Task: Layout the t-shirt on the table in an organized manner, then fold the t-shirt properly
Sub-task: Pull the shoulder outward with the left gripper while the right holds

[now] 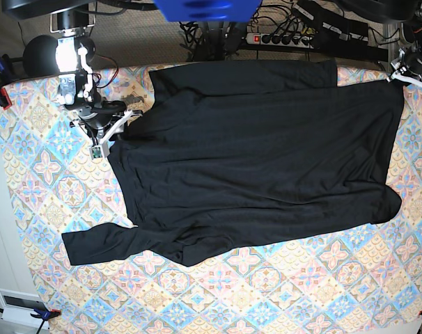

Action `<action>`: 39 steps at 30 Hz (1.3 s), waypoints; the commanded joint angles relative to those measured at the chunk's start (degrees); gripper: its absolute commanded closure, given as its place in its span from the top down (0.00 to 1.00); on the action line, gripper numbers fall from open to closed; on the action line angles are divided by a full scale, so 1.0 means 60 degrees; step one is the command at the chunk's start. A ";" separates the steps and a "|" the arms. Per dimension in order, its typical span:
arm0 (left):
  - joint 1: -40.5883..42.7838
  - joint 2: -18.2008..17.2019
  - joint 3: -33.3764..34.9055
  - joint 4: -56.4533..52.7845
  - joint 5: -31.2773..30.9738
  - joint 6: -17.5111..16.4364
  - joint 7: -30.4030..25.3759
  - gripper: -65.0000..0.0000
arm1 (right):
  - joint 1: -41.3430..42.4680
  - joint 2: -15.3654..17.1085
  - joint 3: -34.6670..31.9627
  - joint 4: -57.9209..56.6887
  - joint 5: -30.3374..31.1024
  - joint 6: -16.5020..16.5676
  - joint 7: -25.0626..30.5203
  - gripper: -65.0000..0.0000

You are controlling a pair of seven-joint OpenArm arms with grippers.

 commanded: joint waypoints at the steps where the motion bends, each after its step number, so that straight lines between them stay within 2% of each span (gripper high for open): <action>1: 0.0079 -0.0183 -0.0105 0.0117 -0.0039 0.0021 -0.0110 0.20 | -0.0032 -0.0012 0.0003 0.0035 0.0093 0.0041 -0.0270 0.18; 8: 0.0006 -0.0168 -0.0061 0.0102 -0.0039 0.0021 -0.0125 0.21 | -0.0032 -0.0041 -0.0012 0.0035 0.0078 0.0041 -0.0270 0.18; 14: 0.0006 0.0154 -0.0105 0.0102 -0.0054 0.0036 -0.0125 0.35 | -0.0032 -0.0041 0.0017 0.0035 0.0078 0.0056 -0.0270 0.04; 22: -0.0126 0.0330 -0.0105 -0.0044 -0.0054 0.0036 -0.0140 0.35 | -0.0032 -0.0041 -0.0012 0.0035 0.0078 0.0056 -0.0270 0.04; 29: -0.0698 0.0374 -0.0076 -0.1026 -0.0069 0.0036 -0.0140 0.35 | -0.0032 -0.0041 -0.0012 0.0064 0.0078 0.0056 -0.0270 0.04; 39: -0.0961 0.0623 -0.0061 -0.0953 -0.0230 0.0021 -0.0081 0.35 | -0.0032 -0.0041 -0.0027 0.0064 0.0078 0.0056 -0.0270 0.04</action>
